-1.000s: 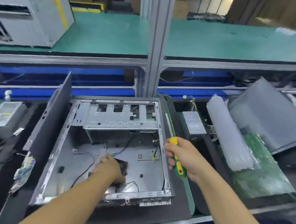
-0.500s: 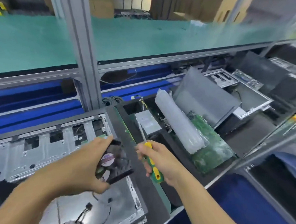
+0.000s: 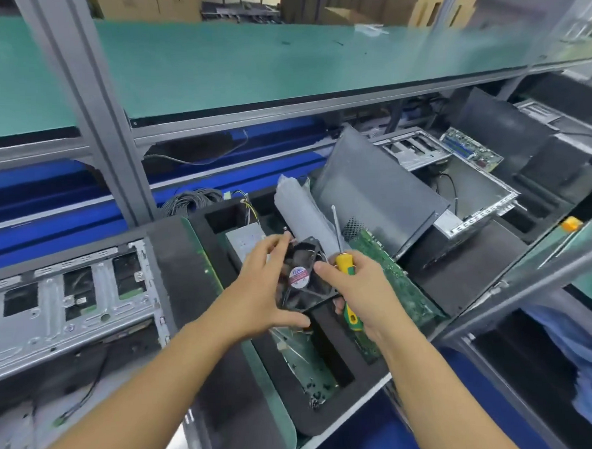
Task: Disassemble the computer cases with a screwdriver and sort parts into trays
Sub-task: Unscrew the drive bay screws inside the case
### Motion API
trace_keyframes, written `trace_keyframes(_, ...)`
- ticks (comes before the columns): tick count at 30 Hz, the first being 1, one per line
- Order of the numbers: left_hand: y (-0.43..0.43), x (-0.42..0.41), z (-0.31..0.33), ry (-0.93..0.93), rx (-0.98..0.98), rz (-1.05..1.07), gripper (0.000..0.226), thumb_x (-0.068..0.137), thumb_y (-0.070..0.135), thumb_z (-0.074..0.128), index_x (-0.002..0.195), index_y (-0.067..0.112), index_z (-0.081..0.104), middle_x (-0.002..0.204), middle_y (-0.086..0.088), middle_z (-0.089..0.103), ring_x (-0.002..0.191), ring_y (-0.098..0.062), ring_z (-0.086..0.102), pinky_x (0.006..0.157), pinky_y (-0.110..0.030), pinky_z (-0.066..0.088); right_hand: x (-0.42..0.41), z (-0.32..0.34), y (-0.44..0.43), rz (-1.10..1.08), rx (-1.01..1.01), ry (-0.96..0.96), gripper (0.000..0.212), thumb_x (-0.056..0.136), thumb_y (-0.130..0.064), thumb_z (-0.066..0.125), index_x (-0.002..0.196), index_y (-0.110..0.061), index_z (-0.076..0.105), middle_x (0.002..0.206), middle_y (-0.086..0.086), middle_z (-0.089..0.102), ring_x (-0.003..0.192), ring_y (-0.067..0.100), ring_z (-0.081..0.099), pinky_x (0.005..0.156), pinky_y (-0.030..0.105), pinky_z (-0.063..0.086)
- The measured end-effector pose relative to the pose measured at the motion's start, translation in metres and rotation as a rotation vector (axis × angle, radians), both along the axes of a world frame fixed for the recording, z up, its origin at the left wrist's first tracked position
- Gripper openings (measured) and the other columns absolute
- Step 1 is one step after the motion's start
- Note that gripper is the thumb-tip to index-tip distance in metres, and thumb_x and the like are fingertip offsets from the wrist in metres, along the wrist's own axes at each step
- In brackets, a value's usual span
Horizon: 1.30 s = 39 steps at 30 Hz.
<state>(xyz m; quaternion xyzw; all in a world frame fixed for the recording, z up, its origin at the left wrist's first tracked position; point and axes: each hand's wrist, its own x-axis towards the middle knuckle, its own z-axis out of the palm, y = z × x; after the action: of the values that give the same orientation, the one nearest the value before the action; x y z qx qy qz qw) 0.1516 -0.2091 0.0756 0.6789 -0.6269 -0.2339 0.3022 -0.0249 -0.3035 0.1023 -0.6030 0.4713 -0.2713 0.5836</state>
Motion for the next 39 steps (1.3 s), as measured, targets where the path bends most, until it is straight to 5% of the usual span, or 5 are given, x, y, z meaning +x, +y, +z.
trace_keyframes(7, -0.037, 0.024, -0.047, -0.059, 0.466, 0.391, 0.047, 0.092, 0.026, 0.062, 0.138, 0.017, 0.051, 0.132, -0.001, 0.057, 0.119, -0.018, 0.055, 0.085, -0.023, 0.038, -0.006, -0.031, -0.082, 0.298, -0.39, 0.441, 0.04, 0.075, -0.056, 0.076, 0.08, -0.025, 0.05, 0.064, -0.008, 0.047, 0.051, 0.014, 0.04, 0.051, 0.03, 0.035)
trace_keyframes(12, -0.033, 0.023, -0.08, -0.047, 0.737, 0.511, 0.04, 0.093, 0.025, 0.055, 0.132, 0.016, 0.055, 0.13, -0.003, 0.062, 0.117, -0.022, 0.057, 0.087, -0.026, 0.044, 0.04, -0.079, -0.093, 0.658, -0.452, 0.685, 0.052, 0.079, -0.059, 0.074, 0.071, -0.025, 0.035, 0.067, -0.008, 0.042, 0.06, 0.016, 0.043, 0.055, 0.032, 0.036)
trace_keyframes(21, -0.019, 0.01, -0.104, 0.096, 0.807, 0.723, 0.025, 0.089, 0.023, 0.056, 0.108, 0.011, 0.067, 0.112, -0.006, 0.068, 0.101, -0.027, 0.062, 0.084, -0.03, 0.05, 0.097, -0.142, -0.094, 0.981, -0.725, 0.907, 0.032, 0.083, -0.046, 0.076, 0.095, -0.028, 0.052, 0.101, -0.003, 0.059, 0.092, 0.026, 0.06, 0.069, 0.033, 0.04)
trace_keyframes(32, -0.006, 0.0, -0.08, 0.124, 0.761, 0.718, 0.007, 0.088, 0.023, 0.052, 0.094, 0.024, 0.05, 0.096, 0.001, 0.051, 0.082, -0.022, 0.046, 0.075, -0.029, 0.041, 0.089, -0.181, -0.073, 0.875, -0.875, 0.95, 0.028, 0.094, -0.02, 0.065, 0.12, -0.019, 0.054, 0.122, 0.003, 0.051, 0.094, 0.026, 0.061, 0.061, 0.035, 0.038)
trace_keyframes(39, 0.016, -0.001, -0.034, 0.21, 0.479, 0.754, 0.026, 0.096, 0.015, 0.045, 0.111, 0.022, 0.065, 0.111, -0.001, 0.068, 0.091, -0.02, 0.069, 0.076, -0.03, 0.056, 0.072, -0.162, -0.056, 0.797, -0.639, 0.49, 0.015, 0.09, -0.023, 0.065, 0.093, -0.035, 0.056, 0.099, -0.014, 0.051, 0.082, 0.006, 0.056, 0.059, 0.024, 0.037)
